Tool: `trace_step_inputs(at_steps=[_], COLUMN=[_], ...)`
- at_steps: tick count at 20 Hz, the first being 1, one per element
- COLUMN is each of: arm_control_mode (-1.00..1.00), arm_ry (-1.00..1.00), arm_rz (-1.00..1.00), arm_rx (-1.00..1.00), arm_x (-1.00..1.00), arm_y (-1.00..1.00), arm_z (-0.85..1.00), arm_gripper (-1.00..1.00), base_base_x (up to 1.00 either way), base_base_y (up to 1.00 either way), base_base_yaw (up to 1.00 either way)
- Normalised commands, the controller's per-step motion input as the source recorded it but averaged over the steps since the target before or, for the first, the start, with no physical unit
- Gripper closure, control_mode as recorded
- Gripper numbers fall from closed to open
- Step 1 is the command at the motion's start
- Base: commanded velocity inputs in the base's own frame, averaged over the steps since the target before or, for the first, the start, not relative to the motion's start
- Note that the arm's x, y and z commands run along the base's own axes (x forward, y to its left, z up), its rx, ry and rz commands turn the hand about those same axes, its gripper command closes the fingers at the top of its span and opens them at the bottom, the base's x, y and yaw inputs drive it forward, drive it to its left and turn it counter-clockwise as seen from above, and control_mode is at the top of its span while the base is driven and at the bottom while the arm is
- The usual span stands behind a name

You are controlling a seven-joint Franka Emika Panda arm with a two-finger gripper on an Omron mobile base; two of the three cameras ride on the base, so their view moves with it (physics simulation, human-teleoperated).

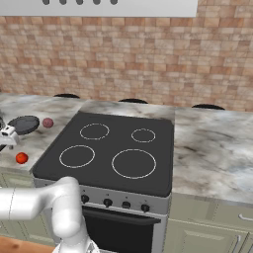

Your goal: Place the pan on the front right burner on the stove. Then place the tomato and the onion in the pan and turn on the front right burner.

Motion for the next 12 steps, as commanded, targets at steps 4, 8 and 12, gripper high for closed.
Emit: trace_step_inputs(at_steps=[4, 8, 12], arm_control_mode=[-1.0, -1.0, -1.0], arm_ry=[0.0, 0.0, 0.0], arm_rz=[0.0, 0.0, 0.0], arm_rx=[0.0, 0.0, 0.0], arm_x=[0.19, 0.23, 0.23], arm_y=[0.19, 0.15, 0.13], arm_z=[-0.19, -0.24, -0.28], arm_gripper=[-1.0, -1.0, -1.0], base_base_x=[0.0, 0.0, 0.0], base_base_y=[0.0, 0.0, 0.0], base_base_yaw=[0.0, 0.0, 0.0])
